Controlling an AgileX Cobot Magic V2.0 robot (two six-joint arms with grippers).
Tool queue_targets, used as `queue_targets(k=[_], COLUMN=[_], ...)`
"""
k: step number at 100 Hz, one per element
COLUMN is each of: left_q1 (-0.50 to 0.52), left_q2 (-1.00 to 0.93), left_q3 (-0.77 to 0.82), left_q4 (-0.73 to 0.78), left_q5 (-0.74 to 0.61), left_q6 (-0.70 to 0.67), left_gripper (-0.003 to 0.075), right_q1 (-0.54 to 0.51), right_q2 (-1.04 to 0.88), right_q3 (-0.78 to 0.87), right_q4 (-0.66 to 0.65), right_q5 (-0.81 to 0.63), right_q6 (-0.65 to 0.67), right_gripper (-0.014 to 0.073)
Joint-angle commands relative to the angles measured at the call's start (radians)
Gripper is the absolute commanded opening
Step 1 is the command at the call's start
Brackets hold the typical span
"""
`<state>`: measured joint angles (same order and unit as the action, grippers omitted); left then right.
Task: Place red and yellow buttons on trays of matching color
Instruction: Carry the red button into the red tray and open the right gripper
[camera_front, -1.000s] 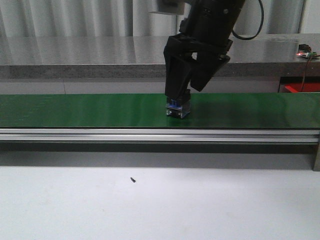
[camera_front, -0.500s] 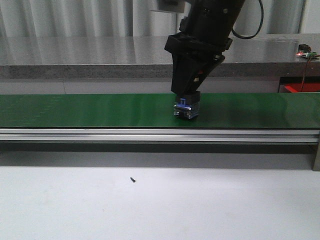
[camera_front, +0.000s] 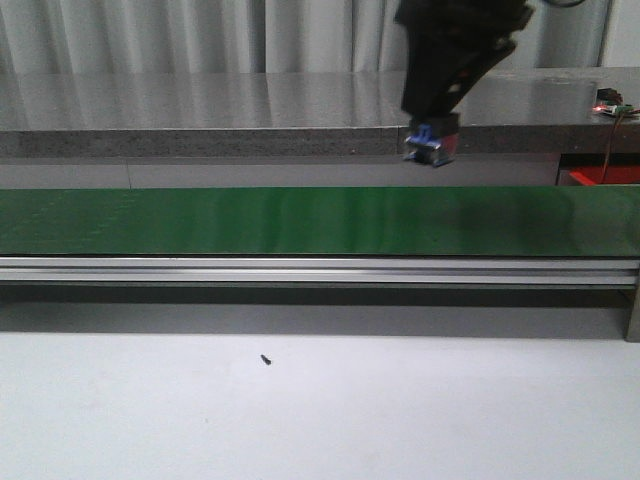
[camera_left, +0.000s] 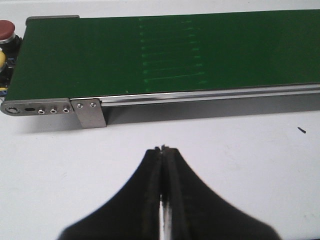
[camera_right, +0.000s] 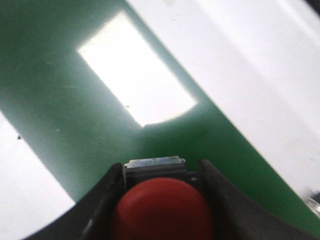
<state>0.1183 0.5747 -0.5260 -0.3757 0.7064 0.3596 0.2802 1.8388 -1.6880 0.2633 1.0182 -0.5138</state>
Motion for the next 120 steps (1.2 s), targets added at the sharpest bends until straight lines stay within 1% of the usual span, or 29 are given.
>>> queue_targets(k=[1,34,62,77,85,120], left_q1=[-0.007,-0.007,-0.007,-0.007,-0.007,-0.007], left_q2=[0.003,0.003,0.003,0.003,0.003,0.003], left_q3=[-0.026,-0.026,-0.026,-0.026,-0.026,-0.026], left_q4=[-0.024,-0.024,-0.024,-0.024,-0.024,-0.024], left_q5=[-0.068,-0.068,-0.068,-0.068,-0.068,-0.068], left_q6=[-0.001,-0.001,-0.001,-0.001,-0.001,-0.001], left_gripper=[-0.0020,-0.0020,-0.0020,-0.0020,-0.0020,-0.0020], right_q1=[-0.082,-0.415,-0.620,-0.689,-0.714,-0.774], right_q2=[-0.094,-0.126,-0.105,-0.070,-0.040,0.108], right_q3=[-0.034,-0.034,-0.028,-0.028,-0.028,-0.028], right_q4=[-0.004,-0.003,-0.003,-0.003,-0.004,-0.007], right_q5=[-0.022,-0.031,-0.156,-0.196,-0.198,-0.207], right_q6=[-0.008,0.010,0.167,0.239,0.254,0.307], right_gripper=[0.0116,0.0116,0.0116,0.0116,0.0116,0.0116])
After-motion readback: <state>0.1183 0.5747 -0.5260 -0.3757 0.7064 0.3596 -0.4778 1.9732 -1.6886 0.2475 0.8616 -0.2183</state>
